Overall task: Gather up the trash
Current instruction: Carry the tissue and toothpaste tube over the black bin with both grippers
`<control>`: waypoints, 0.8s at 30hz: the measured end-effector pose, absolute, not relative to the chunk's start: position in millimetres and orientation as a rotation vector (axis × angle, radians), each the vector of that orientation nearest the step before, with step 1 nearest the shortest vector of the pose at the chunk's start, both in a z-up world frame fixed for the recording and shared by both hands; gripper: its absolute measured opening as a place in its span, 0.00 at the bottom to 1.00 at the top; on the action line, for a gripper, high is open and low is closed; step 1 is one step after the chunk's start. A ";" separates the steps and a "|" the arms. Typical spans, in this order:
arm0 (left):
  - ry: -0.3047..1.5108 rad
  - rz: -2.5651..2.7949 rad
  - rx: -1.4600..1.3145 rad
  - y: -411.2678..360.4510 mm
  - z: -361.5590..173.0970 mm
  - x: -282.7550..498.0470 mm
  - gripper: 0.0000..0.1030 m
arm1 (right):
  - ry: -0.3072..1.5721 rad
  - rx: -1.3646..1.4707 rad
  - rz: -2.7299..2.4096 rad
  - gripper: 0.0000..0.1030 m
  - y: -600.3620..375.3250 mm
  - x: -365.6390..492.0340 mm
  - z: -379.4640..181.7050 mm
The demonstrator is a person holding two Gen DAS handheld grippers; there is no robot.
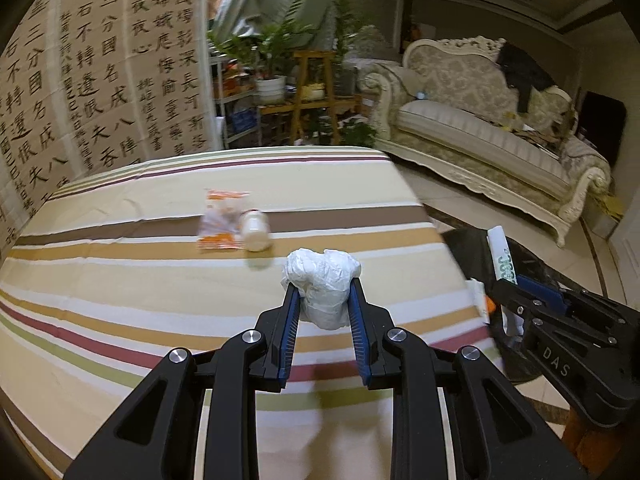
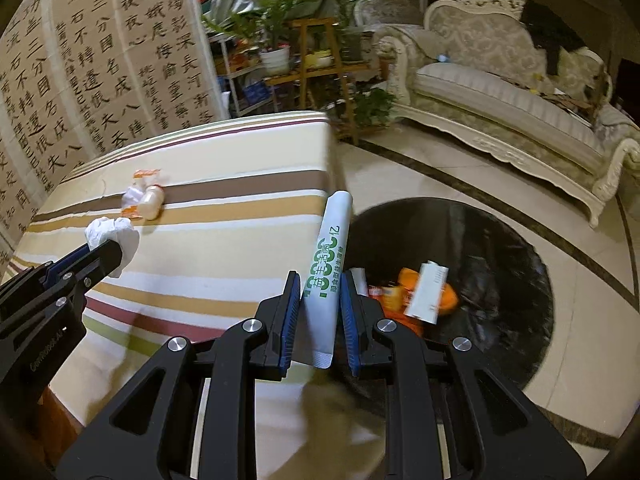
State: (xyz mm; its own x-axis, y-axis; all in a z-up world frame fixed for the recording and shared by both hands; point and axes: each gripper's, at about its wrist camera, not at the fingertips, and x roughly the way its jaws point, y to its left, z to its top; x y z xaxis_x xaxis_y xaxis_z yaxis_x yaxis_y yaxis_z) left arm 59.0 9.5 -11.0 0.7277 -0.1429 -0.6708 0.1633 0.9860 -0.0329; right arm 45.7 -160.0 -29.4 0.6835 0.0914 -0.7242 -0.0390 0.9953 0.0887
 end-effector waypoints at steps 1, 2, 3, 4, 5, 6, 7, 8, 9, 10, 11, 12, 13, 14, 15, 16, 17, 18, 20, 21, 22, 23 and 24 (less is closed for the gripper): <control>0.737 -0.179 0.032 4.5 -10.9 58.0 0.25 | 0.814 0.071 0.062 0.20 -166.1 43.5 -29.7; 0.736 -0.192 0.038 -2.2 -10.8 57.1 0.25 | 0.812 0.074 0.050 0.20 -171.7 41.3 -29.9; 0.733 -0.202 0.042 -8.7 -10.7 56.2 0.25 | 0.811 0.078 0.041 0.20 -176.8 40.2 -30.1; 0.732 -0.208 0.045 -12.2 -10.8 55.6 0.25 | 0.810 0.085 0.029 0.20 -183.4 37.7 -31.2; 0.731 -0.218 0.052 -18.2 -11.3 55.2 0.25 | 0.810 0.089 0.023 0.20 -187.1 36.9 -31.2; 0.733 -0.227 0.057 -24.1 -12.0 55.1 0.25 | 0.809 0.096 0.011 0.20 -194.1 35.8 -31.7; 0.737 -0.238 0.058 -29.6 -12.9 55.1 0.25 | 0.808 0.100 0.003 0.20 -199.3 34.7 -32.3; 0.741 -0.245 0.057 -32.4 -13.6 55.6 0.25 | 0.807 0.105 -0.008 0.20 -205.2 33.4 -33.5; 0.745 -0.256 0.058 -38.1 -14.4 56.6 0.25 | 0.807 0.108 -0.014 0.20 -208.6 33.1 -34.0; 0.746 -0.263 0.062 -43.3 -14.9 58.0 0.25 | 0.807 0.111 -0.021 0.20 -212.3 32.7 -34.6; 0.744 -0.268 0.067 -46.9 -15.2 58.5 0.25 | 0.806 0.115 -0.028 0.20 -216.2 32.5 -35.1; 0.741 -0.273 0.076 -52.0 -15.4 59.6 0.25 | 0.804 0.120 -0.036 0.20 -220.8 32.6 -35.7; 0.739 -0.278 0.083 -57.3 -15.8 60.8 0.25 | 0.803 0.125 -0.042 0.20 -224.4 32.9 -36.2; 0.740 -0.284 0.089 -60.5 -16.5 61.4 0.25 | 0.801 0.127 -0.046 0.20 -226.3 33.3 -36.7; 0.740 -0.289 0.097 -65.8 -17.1 62.9 0.25 | 0.800 0.130 -0.053 0.20 -229.7 34.3 -37.0; 0.739 -0.292 0.106 -71.3 -17.5 64.7 0.25 | 0.799 0.132 -0.058 0.20 -232.1 35.2 -37.1; 0.738 -0.295 0.111 -75.8 -18.2 64.9 0.25 | 0.797 0.135 -0.063 0.20 -235.1 35.9 -37.5; 0.738 -0.299 0.117 -80.1 -18.8 66.8 0.25 | 0.797 0.139 -0.069 0.20 -237.1 37.6 -37.9; 0.738 -0.307 0.126 -88.1 -19.9 70.4 0.25 | 0.798 0.145 -0.075 0.20 -242.5 40.1 -38.8; 0.738 -0.311 0.132 -91.8 -20.5 71.0 0.25 | 0.799 0.147 -0.080 0.20 -246.0 42.0 -39.8; 0.738 -0.315 0.137 -94.3 -21.0 71.6 0.25 | 0.799 0.150 -0.084 0.20 -248.1 43.3 -40.5; 0.738 -0.319 0.145 -98.7 -21.9 73.1 0.25 | 0.800 0.153 -0.088 0.20 -250.5 45.1 -41.2; 0.738 -0.323 0.151 -102.3 -22.9 73.8 0.25 | 0.802 0.157 -0.091 0.20 -253.4 46.9 -42.4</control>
